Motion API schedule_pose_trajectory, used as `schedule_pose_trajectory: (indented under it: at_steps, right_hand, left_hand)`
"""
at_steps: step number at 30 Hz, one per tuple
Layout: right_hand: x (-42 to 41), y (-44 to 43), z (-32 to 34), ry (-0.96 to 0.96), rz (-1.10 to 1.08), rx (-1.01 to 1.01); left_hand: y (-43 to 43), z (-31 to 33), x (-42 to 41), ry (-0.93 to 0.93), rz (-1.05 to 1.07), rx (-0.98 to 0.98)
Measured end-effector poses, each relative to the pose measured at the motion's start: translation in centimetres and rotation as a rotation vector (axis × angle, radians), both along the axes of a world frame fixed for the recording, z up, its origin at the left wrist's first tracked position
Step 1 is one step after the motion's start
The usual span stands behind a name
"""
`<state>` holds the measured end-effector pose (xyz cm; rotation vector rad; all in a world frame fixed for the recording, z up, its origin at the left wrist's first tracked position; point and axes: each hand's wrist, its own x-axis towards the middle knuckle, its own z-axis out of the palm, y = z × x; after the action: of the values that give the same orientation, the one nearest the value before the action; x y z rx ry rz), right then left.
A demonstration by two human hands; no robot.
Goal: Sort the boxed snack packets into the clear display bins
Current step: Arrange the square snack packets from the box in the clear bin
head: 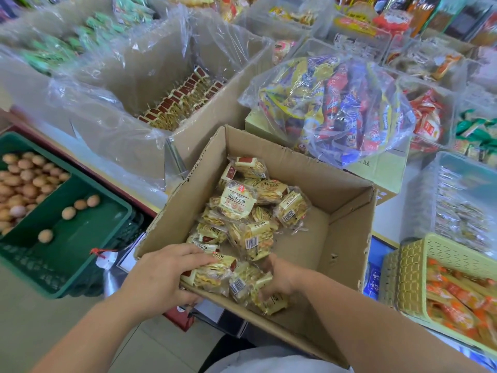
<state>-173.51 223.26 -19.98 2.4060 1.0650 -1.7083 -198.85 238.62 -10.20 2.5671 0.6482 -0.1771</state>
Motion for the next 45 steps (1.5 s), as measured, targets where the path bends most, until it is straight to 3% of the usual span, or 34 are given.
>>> schedule_pose_trajectory:
  at_steps: [4,10,15,20,24,27,39,45]
  right_hand:
    - [-1.0,-0.3,0.6,0.049,0.011,0.026]
    - [-1.4,-0.1,2.3,-0.006,0.044,0.101]
    - [-0.4,-0.9,5.6,-0.063,-0.019,0.278]
    - [1.9,-3.1,11.3,-0.035,-0.288,0.542]
    - [3.2,-6.0,15.3,0.212,-0.647,0.696]
    - [3.9,-8.0,17.0,0.395,-0.759,0.702]
    - [11.0,-17.3,18.7,0.687,-0.714,0.606]
    - [17.5,-24.8,17.9,0.727,-0.902,0.713]
  left_hand:
    - [0.3,0.1,0.3,-0.013,0.035,-0.081]
    - [1.0,0.8,0.0,-0.061,0.112,-0.400]
    - [0.3,2.0,0.2,-0.278,0.329,-0.479]
    - [-2.2,3.6,1.6,-0.619,0.730,-0.874]
    - [-5.5,3.9,4.1,-0.748,0.946,-1.289]
    - [-8.3,5.0,7.0,-0.800,0.979,-1.470]
    - [-20.5,7.6,17.7,-0.755,0.856,-1.542]
    - [-27.6,7.5,24.5,-0.881,1.039,-1.535]
